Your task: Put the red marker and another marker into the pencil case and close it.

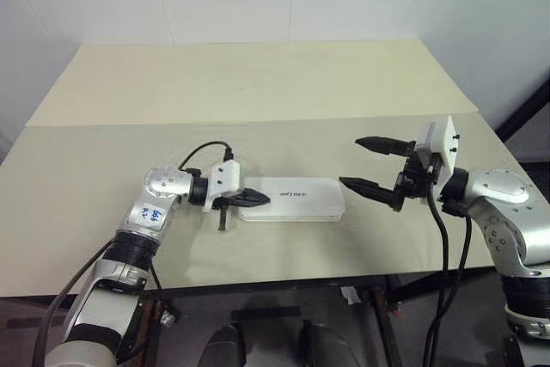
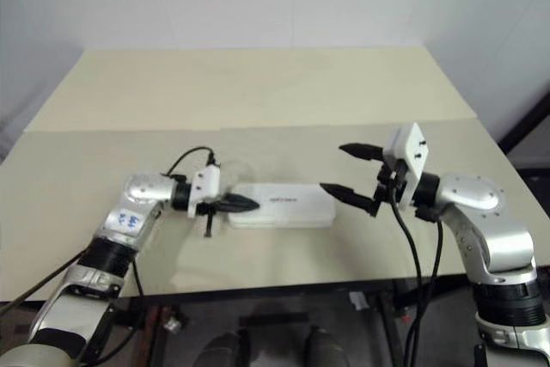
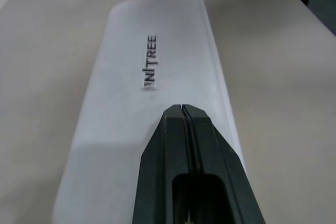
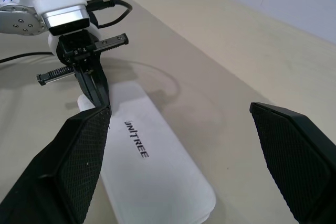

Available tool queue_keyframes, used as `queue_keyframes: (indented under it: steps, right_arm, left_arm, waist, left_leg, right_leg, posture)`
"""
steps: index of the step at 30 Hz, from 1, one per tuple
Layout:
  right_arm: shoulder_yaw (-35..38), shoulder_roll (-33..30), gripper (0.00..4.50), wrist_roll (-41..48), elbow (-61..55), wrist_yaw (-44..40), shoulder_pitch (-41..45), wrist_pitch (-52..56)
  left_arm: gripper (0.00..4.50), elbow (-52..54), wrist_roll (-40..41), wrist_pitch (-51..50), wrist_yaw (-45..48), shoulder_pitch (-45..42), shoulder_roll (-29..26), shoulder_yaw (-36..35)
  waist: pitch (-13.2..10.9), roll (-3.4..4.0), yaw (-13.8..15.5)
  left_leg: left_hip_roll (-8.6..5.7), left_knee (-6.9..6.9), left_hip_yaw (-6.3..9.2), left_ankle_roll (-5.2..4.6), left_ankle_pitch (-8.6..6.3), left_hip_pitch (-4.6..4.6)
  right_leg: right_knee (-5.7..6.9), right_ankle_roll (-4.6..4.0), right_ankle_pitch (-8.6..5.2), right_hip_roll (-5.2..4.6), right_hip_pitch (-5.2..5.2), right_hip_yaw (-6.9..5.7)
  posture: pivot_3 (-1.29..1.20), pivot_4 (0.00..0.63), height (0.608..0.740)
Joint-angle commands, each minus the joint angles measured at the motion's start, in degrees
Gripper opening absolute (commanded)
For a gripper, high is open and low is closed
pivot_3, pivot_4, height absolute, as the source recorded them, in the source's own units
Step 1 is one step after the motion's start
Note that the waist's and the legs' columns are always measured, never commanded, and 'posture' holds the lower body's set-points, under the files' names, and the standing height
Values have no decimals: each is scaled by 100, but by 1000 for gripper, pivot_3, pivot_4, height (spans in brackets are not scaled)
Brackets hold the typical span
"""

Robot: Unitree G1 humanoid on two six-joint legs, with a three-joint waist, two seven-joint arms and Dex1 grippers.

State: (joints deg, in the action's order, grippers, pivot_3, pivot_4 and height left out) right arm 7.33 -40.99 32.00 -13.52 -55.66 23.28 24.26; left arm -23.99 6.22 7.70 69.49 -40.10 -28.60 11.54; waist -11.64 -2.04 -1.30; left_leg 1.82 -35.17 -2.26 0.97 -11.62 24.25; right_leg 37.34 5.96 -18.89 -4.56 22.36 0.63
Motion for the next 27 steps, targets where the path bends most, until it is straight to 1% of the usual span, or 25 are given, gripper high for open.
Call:
queue_keyframes:
  steps: [1, 6, 8, 14, 16, 18, 21, 27]
  right_arm:
    - [261, -48, 4500, 147, -343, 115, -66, 23]
    - [289, -56, 4500, 175, -418, 193, -139, 42]
    - [271, -48, 4500, 174, -429, 216, -139, 31]
    - [235, -47, 4500, 153, -356, 188, -114, -26]
    - [232, -62, 4500, 146, -289, 148, -80, -42]
    - [244, -82, 4500, 223, -220, 17, -29, -48]
    - [244, -163, 4500, 245, -116, -145, 85, -44]
    - [279, -324, 4500, 166, 69, -348, 234, -121]
  left_arm:
    - [17, -85, -343, 103, -46, -8, 2, 255]
    - [17, 18, -620, -90, -177, 67, -11, 466]
    - [17, 182, -532, -277, -217, 94, -24, 407]
    - [17, 794, 572, -940, -98, 25, -39, -430]
    - [17, 902, 949, -1111, -8, -39, -116, -759]
    - [17, 1089, 1360, -1418, 367, -43, -388, -1006]
    - [572, 1210, 1608, -1688, 451, -25, -807, -1360]
    - [2470, 1535, 1914, -2016, 342, 427, -1321, -1916]
  waist:
    - [0, 0, 0]
    - [1, 1, 1]
    - [2, 1, 0]
    - [1, 0, -5]
    - [1, 0, -16]
    - [0, 0, -36]
    - [0, 1, -41]
    - [-1, 1, -17]
  left_leg:
    - [0, -1, 0, 0, 0, -2]
    - [0, -2, 4, 0, 0, -13]
    - [0, -2, 7, -1, 0, -18]
    - [1, -1, 19, -1, 1, -6]
    - [2, 0, 20, -1, 0, 3]
    - [4, 2, 20, -1, 0, 3]
    - [8, 6, 17, 1, -1, 0]
    - [2, 4, 16, -1, -2, 0]
  right_leg:
    - [0, 0, 0, 0, -2, 0]
    - [-1, 0, 0, -2, -16, -3]
    - [-3, -1, 0, -3, -23, -5]
    - [-7, -1, 1, -6, -13, -8]
    - [-6, -1, 1, -5, -1, -3]
    - [-5, 0, 1, 0, 2, 0]
    - [-3, -1, 1, 7, 5, 2]
    - [-7, -1, 0, -3, 0, 1]
  posture:
    - [0, 150, 740]
    - [0, 150, 740]
    - [0, 150, 740]
    - [0, 150, 740]
    - [0, 150, 740]
    - [0, 150, 740]
    - [0, 150, 740]
    - [0, 150, 740]
